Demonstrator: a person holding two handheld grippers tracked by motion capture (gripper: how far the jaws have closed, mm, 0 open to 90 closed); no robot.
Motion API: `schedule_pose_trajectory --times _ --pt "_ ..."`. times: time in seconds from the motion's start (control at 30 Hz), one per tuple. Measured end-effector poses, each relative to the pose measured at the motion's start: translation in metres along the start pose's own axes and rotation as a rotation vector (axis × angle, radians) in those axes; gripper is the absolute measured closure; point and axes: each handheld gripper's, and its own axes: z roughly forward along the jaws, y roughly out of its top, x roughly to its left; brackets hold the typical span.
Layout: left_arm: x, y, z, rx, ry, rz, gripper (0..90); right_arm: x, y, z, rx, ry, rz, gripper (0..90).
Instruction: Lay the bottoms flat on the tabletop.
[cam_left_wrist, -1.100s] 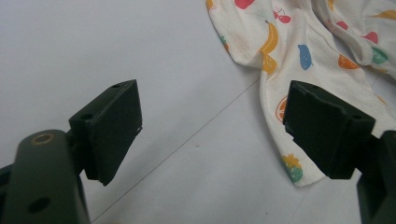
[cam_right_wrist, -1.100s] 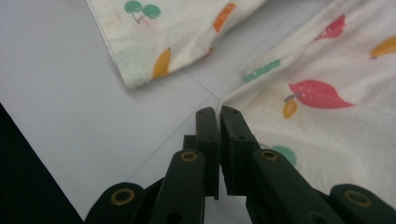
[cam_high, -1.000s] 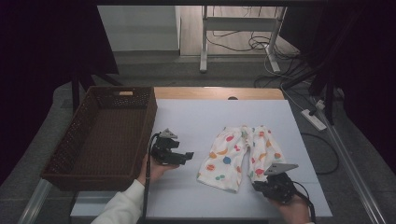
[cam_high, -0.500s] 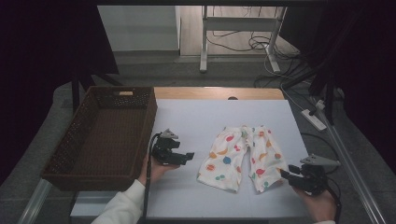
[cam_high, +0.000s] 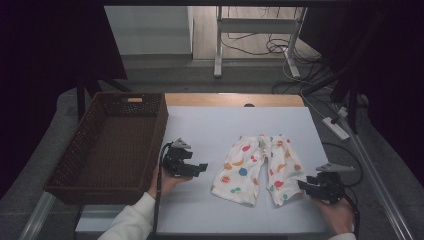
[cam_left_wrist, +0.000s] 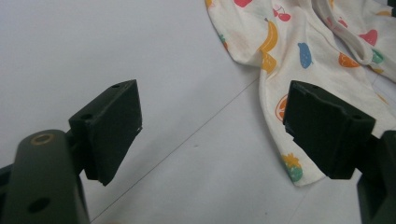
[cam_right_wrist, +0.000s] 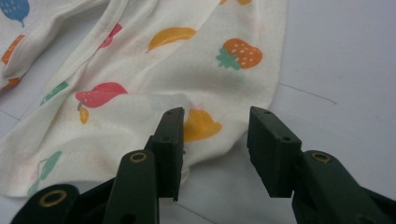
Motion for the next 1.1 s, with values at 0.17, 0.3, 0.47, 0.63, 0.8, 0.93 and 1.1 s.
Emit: schedule_pose_trajectory --times 0.17,0.3,0.47,0.63,0.8,0.93,1.1 --pt "0.001 0.000 -0.001 -0.001 0.002 -0.002 18.6 0.002 -0.002 0.004 0.036 0.011 -0.003 74.9" --pt "0.001 0.000 -0.001 -0.003 0.003 -0.002 18.6 0.003 -0.005 0.000 0.053 0.025 -0.009 87.5" --pt "0.001 0.000 -0.002 -0.005 0.003 -0.001 18.6 0.005 -0.006 -0.017 0.030 0.011 -0.009 87.7" --pt "0.001 0.000 -0.002 -0.004 0.004 -0.002 18.5 0.008 -0.007 -0.033 0.008 -0.007 -0.015 85.2" --pt "0.001 0.000 -0.002 -0.005 0.005 -0.001 18.5 0.012 -0.010 -0.034 0.002 -0.026 -0.016 66.2" --pt "0.001 0.000 -0.002 -0.006 0.005 -0.001 18.5 0.018 -0.012 -0.047 -0.022 -0.013 -0.028 65.5" --pt "0.001 0.001 -0.002 -0.007 0.003 0.001 18.5 0.026 -0.018 -0.049 0.020 0.017 -0.074 63.0"
